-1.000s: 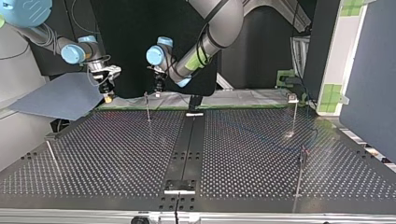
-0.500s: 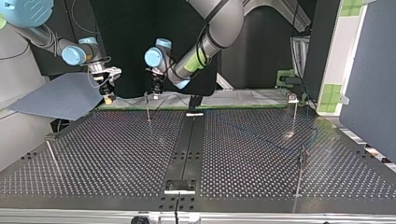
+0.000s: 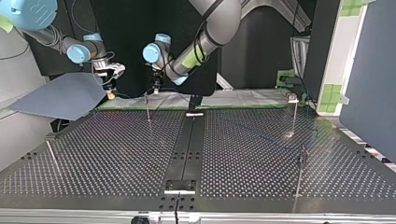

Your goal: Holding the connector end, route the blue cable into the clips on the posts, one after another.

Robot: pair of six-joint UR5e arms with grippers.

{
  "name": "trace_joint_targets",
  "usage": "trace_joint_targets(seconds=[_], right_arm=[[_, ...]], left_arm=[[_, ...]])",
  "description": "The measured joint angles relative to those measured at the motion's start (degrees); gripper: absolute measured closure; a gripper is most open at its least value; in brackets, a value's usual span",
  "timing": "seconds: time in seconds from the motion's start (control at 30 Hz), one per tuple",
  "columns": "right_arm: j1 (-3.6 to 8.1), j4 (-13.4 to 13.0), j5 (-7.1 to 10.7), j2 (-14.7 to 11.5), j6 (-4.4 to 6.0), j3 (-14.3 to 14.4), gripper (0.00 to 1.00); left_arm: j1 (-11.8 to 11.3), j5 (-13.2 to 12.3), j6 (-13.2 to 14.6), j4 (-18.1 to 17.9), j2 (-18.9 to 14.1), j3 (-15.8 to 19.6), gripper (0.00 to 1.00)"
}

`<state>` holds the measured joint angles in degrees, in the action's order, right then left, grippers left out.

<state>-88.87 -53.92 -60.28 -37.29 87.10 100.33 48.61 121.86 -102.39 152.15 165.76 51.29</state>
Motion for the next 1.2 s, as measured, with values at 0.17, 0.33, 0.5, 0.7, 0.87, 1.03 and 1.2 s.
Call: trace_joint_targets(seconds=[0.17,0.33,0.5,0.7,0.87,1.03,1.2], right_arm=[[0.24,2.1,2.16,0.0,-2.89,0.6,1.0],[0.8,3.9,3.77,-0.4,-5.92,2.1,1.0],[1.41,2.7,3.15,-0.5,-7.47,3.6,1.0],[1.94,-0.7,3.05,-0.5,-5.87,4.6,1.0],[1.87,-3.4,5.18,-0.5,-5.22,4.7,1.0],[1.77,-4.3,7.2,-0.5,-5.17,4.7,1.0],[1.95,-4.5,8.45,-0.5,-5.16,4.8,1.0]], left_arm=[[0.4,0.7,0.3,1.6,0.0,0.6,1.0],[1.1,1.1,0.4,3.1,-0.1,0.7,1.0],[1.4,1.1,0.2,3.3,-0.2,0.7,1.0],[1.4,0.8,0.2,3.2,-1.5,0.7,1.0],[1.5,0.0,-0.5,2.7,-2.1,0.7,1.0],[1.5,0.6,-0.5,1.8,-2.1,0.7,1.0],[1.4,1.8,0.2,1.1,-1.4,0.7,1.0]])
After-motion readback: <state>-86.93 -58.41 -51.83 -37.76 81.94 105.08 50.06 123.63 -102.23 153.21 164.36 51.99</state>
